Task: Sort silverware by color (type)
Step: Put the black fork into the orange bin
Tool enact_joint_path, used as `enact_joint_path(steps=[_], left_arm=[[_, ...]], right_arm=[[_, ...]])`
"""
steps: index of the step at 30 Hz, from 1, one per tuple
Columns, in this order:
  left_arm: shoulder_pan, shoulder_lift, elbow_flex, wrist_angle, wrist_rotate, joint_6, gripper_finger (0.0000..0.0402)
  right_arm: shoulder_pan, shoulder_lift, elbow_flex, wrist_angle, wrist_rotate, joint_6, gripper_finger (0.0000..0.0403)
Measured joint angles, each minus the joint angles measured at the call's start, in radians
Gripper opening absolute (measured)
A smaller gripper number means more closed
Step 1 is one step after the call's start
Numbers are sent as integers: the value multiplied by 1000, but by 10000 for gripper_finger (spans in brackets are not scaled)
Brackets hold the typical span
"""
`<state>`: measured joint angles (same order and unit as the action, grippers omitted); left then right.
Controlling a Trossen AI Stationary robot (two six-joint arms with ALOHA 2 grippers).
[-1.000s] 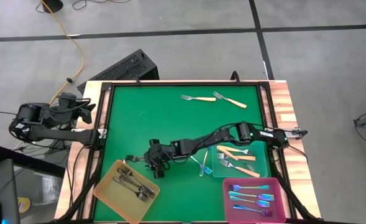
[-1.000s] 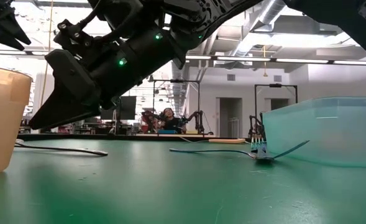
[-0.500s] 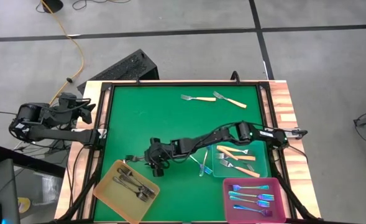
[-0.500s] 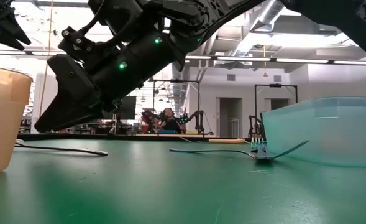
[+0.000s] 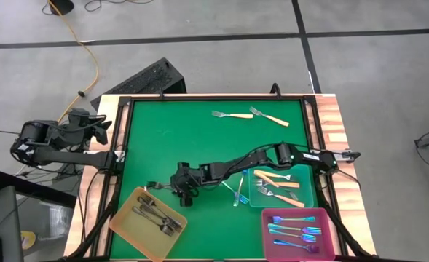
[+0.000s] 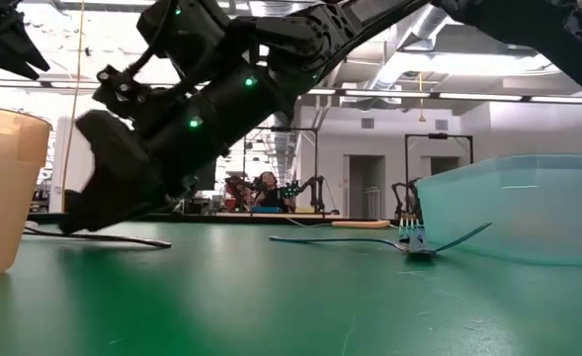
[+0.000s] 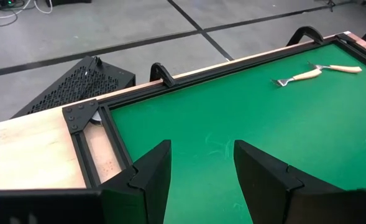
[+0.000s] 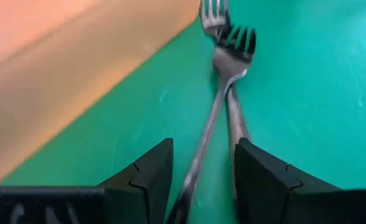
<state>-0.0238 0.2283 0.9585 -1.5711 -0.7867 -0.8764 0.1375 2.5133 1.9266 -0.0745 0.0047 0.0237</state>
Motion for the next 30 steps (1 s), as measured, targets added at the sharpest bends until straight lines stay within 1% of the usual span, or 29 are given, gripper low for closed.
enact_joint_path(steps=[7, 14, 19, 27, 28, 30], left_arm=[[0, 0, 0, 0, 1, 0, 158], [0, 0, 0, 0, -3, 0, 158], [0, 0, 0, 0, -3, 0, 158], [0, 0, 0, 0, -3, 0, 158], [0, 0, 0, 0, -3, 0, 158], [0, 0, 0, 0, -3, 0, 158]], right_arm=[[2, 11, 3, -28, 2, 10, 190], [1, 11, 2, -33, 32, 12, 153], [-3, 11, 3, -57, 54, 12, 114], [-3, 6, 2, -68, 74, 13, 22], [-3, 3, 3, -78, 74, 13, 15], [-3, 2, 4, -81, 72, 14, 14]])
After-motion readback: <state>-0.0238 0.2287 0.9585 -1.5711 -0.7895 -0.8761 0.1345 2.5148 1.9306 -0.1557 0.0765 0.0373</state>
